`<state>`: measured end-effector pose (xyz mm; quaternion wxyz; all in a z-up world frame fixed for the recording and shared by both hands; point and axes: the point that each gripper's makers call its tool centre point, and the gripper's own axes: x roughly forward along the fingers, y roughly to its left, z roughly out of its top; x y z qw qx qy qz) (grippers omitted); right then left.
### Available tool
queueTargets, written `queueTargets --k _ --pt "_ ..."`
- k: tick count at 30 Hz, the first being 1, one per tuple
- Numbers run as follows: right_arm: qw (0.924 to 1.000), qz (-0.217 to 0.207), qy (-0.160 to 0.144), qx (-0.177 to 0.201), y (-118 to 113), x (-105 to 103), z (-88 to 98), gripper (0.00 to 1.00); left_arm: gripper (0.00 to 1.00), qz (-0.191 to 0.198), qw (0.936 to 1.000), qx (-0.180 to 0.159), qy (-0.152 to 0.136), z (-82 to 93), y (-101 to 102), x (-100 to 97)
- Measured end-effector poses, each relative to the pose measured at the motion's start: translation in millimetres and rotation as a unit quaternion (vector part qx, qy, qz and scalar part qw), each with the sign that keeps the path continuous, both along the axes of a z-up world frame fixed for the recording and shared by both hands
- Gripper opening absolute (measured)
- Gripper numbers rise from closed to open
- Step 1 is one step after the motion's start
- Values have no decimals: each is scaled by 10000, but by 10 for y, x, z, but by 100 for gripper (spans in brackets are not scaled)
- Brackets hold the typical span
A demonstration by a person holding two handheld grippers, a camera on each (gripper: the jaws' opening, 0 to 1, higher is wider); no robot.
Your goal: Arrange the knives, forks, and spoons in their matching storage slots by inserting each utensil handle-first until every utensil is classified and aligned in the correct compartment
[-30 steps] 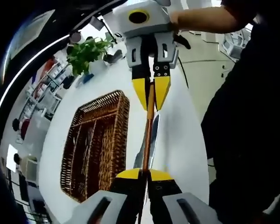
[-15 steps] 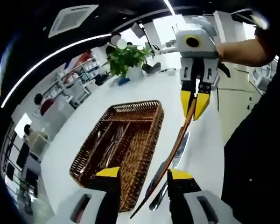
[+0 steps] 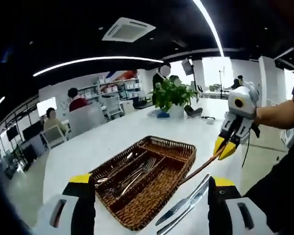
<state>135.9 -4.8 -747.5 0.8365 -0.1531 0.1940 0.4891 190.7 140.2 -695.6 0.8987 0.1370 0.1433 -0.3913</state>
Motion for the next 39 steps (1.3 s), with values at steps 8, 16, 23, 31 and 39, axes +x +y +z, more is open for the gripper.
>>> queueTargets --k 8,16,23,31,39 --pt "9966 -826 -68 -29 -281 142 46 4 100 97 9999 -121 -27 19 129 -164" --pt "9888 -1488 -108 8 -561 88 116 4 100 32 9995 -317 -14 70 186 -369" --pt "9737 -2248 -237 290 -853 192 321 4 100 235 9981 -541 -185 100 338 -426" --pt "9600 -2758 -305 376 -1108 227 312 4 100 417 9966 -716 -18 53 392 -546" --pt "9497 -3088 -242 455 -1298 157 243 4 100 619 9961 -627 -104 58 507 -527"
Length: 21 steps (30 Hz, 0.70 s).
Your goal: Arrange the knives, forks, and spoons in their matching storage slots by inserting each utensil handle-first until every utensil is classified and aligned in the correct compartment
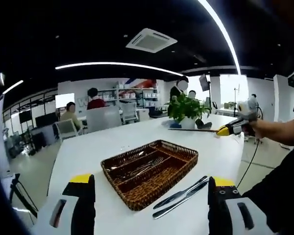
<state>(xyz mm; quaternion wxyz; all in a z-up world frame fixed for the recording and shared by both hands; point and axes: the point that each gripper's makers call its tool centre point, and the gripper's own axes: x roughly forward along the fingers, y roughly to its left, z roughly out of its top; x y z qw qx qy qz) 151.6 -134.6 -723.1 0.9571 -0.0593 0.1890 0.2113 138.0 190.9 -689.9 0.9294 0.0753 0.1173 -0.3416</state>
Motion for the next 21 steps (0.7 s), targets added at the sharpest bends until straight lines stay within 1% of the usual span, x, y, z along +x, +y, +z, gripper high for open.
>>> queueTargets --k 2,4,6,9,11,15,17,21 --pt "9999 -100 33 56 -42 -3 3 4 100 39 9999 -60 -73 42 24 5" --pt "9997 -206 59 87 -85 -3 8 4 100 23 9999 -114 -27 46 25 -4" --pt "9996 -284 31 85 -115 1 19 4 100 22 10000 -33 -37 29 34 -10" --pt "9994 -330 55 114 -142 0 17 4 100 8 10000 16 -70 24 40 -20" --pt "9992 -371 76 94 -162 4 9 4 100 -30 10000 -27 -13 18 25 -33" --pt "9992 -388 47 110 -173 21 44 4 100 -58 10000 12 -8 3 2 -35" --pt "9992 -400 -8 39 -188 33 63 4 100 -72 10000 18 -3 -4 -12 -36" --pt "9991 -416 -13 25 -199 44 70 4 100 -93 10000 16 10 -12 -41 -38"
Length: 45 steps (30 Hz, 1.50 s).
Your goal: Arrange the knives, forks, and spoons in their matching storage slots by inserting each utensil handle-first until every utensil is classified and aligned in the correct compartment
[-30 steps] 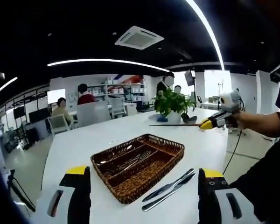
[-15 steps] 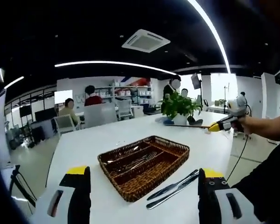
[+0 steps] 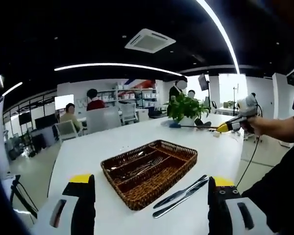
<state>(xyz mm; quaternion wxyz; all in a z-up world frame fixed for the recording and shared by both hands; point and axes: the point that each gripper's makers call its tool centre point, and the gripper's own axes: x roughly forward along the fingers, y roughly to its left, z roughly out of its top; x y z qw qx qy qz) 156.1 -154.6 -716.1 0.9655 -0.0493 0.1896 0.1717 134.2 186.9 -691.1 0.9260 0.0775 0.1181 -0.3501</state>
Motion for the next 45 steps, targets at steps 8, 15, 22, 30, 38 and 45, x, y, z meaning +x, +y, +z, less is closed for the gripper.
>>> queueTargets --k 8,15,22,30,38,45 --pt "10000 -28 75 46 -5 13 -28 4 100 -88 9998 138 59 -63 -75 -43" --pt "9999 -32 131 50 -9 -9 -75 4 100 -50 9999 38 99 -81 -48 -43" --pt "9998 -41 175 73 1 -7 -119 4 100 -75 9996 -3 259 -125 -12 -76" --pt "9997 -60 216 34 55 70 -154 4 100 14 9997 -59 245 -110 26 -61" --pt "9996 -73 257 72 124 236 -139 4 100 81 9991 203 370 -230 41 -78" --pt "9998 -47 186 -15 200 540 -85 4 100 4 9991 59 430 -252 -37 -108"
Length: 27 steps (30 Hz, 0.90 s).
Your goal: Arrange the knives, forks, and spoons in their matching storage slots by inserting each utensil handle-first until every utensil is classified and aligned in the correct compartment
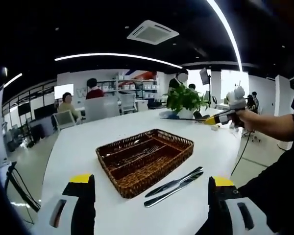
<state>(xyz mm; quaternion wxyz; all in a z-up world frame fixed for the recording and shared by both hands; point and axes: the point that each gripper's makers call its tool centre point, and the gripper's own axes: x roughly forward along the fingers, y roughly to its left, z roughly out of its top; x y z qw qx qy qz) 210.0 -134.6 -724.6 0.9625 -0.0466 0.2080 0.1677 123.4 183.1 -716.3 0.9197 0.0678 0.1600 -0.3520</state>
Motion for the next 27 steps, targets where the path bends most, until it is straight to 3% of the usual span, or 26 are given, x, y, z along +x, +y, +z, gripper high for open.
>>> queueTargets --k 13,27 --pt "10000 -58 -44 -20 97 442 -10 4 100 -161 9999 -36 -44 21 -170 -30" --pt "9996 -276 -35 -81 150 717 -78 4 100 -89 9999 -7 -100 60 -116 -39"
